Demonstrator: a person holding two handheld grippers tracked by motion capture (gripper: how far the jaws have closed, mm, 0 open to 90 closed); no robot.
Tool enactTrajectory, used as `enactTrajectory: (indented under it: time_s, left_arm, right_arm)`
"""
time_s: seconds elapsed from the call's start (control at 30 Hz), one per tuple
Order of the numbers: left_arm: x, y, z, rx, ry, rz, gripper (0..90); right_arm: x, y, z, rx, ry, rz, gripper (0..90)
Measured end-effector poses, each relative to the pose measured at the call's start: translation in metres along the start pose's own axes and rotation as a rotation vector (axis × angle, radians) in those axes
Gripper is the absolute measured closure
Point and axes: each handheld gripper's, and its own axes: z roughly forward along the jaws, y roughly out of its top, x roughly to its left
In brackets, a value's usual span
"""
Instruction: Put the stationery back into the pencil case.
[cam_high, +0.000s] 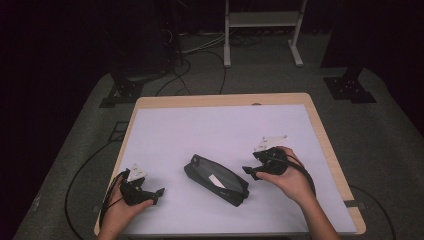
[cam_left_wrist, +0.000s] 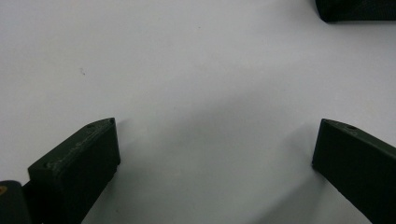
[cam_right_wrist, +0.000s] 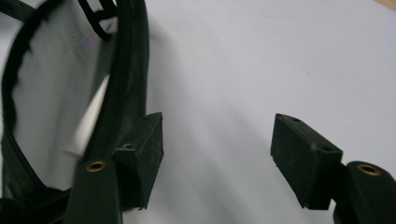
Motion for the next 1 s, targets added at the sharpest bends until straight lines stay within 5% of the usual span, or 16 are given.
enactTrajectory:
  time_s: [1.0]
  left_arm:
    - [0.0,0.0,0.0,0.0,0.001,0.001,0.0]
  right_arm:
    - [-0.05,-0.095,-0.032,0.035,-0.14,0.149,27.4]
